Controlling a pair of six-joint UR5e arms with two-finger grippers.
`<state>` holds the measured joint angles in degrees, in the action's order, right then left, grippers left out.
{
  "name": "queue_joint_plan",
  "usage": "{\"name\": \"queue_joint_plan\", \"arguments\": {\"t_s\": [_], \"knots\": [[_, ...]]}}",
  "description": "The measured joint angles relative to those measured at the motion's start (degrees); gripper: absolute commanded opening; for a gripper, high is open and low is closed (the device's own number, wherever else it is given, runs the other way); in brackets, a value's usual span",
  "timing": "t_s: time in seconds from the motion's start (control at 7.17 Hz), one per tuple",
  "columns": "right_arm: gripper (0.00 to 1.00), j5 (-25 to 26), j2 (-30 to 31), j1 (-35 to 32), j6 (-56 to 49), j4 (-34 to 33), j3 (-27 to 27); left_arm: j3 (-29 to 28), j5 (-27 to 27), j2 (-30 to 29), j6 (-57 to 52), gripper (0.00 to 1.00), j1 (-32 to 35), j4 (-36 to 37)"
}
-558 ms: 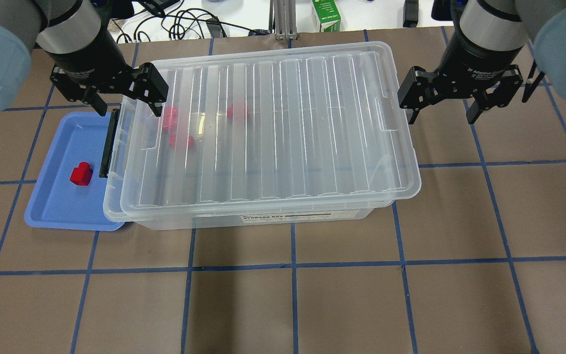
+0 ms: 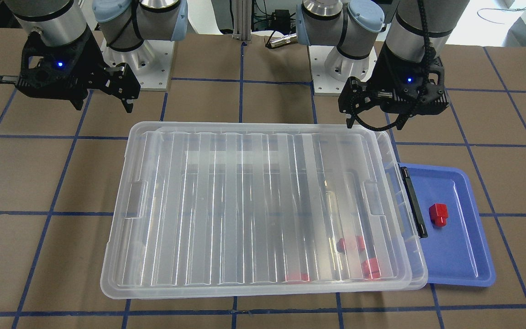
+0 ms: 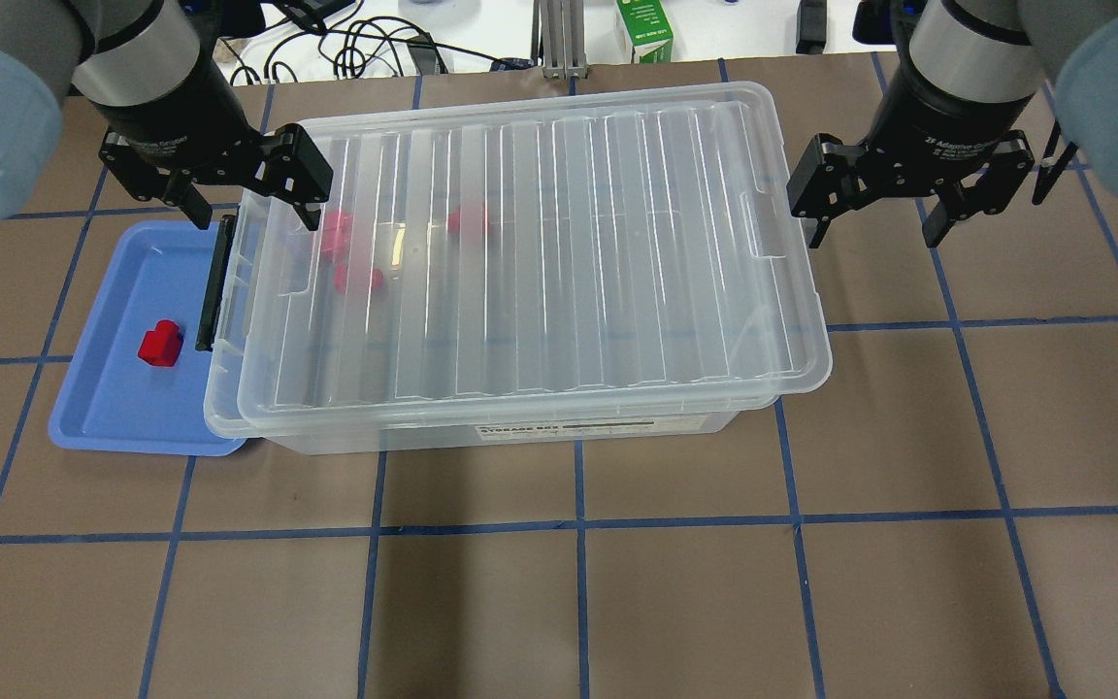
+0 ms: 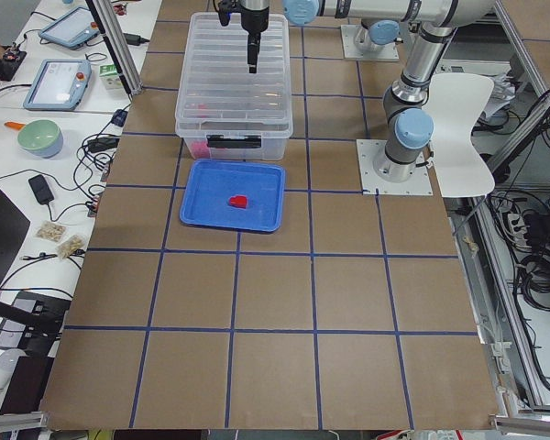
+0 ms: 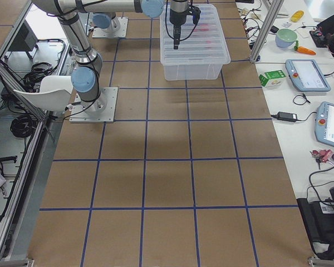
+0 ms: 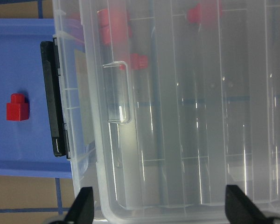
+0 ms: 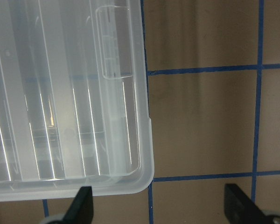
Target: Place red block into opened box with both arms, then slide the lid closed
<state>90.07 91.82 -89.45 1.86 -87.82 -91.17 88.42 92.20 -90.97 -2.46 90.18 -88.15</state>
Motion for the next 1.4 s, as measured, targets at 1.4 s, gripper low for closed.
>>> {"name": "queue_joint_plan", "arguments": {"t_s": [1.4], "knots": [[1.00,-0.81,-14.36,1.48,0.60,-11.63,0.15,-0.08,-2.99,-0.48,-7.61,1.00,-10.17,-0.67]]}}
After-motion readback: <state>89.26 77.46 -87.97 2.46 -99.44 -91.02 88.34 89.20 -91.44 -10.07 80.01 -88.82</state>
